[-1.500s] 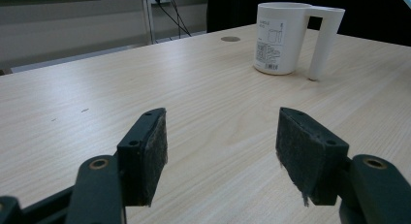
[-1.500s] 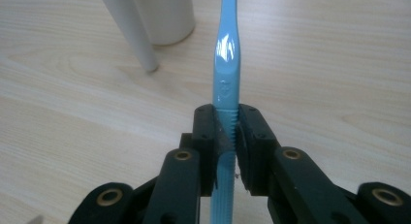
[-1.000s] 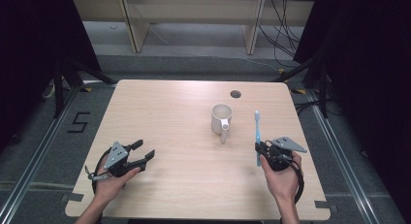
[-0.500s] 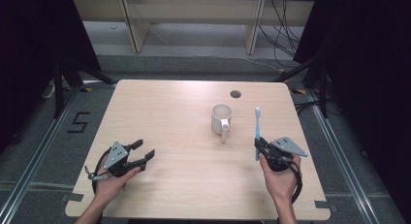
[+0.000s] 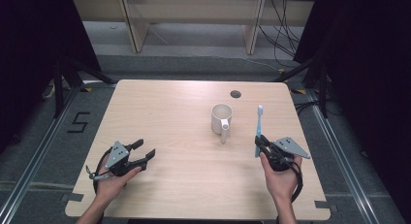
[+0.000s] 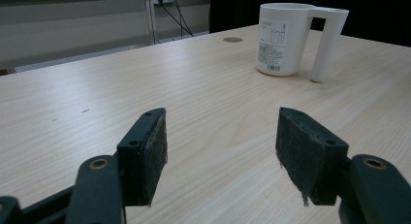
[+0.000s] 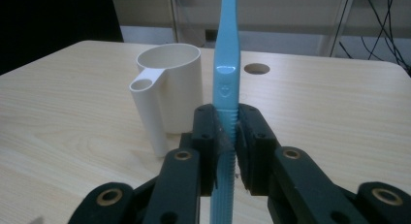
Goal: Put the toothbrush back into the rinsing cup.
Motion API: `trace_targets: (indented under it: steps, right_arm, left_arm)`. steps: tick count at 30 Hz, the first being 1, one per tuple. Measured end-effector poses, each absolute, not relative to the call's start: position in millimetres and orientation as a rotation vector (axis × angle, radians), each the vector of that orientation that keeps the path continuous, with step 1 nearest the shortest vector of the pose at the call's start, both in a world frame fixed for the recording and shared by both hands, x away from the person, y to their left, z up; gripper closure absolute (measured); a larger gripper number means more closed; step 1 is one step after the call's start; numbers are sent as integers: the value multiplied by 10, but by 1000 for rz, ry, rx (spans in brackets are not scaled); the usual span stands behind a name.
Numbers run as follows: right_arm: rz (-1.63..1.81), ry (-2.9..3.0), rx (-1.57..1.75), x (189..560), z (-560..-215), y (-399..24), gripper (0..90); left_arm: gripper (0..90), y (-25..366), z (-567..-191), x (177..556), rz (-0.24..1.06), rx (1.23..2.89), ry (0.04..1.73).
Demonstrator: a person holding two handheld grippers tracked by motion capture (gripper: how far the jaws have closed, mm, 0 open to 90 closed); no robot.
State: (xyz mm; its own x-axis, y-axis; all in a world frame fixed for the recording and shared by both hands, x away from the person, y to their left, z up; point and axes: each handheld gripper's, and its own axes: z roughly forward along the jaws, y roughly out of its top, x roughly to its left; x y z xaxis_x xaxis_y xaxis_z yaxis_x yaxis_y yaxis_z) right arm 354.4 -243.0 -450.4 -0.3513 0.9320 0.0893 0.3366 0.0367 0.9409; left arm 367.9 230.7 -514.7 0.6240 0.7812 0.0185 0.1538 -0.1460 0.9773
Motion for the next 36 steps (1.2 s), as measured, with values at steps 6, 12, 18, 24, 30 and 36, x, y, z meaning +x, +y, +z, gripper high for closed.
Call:
trace_targets:
  steps: [6,12,18,24,30,36]
  right_arm:
    - [1350,1706,1248,3554,-4491,-2414,793]
    - [1343,1678,1215,3542,-4432,-2384,793]
    - [1353,1671,1213,3551,-4419,-2358,793]
    - [1365,1677,1210,3581,-4410,-2327,793]
    - [1377,1659,1206,3580,-4375,-2323,793]
    - [1382,1639,1190,3597,-4361,-2310,793]
  left_arm:
    - [355,2294,-5152,3666,652,1641,776]
    - [357,2312,-5165,3635,663,1658,769]
    - [357,2318,-5179,3641,674,1654,763]
    - [357,2322,-5201,3651,666,1638,790]
    - [354,2326,-5228,3659,674,1619,789]
    - [353,2316,-5236,3665,686,1596,784]
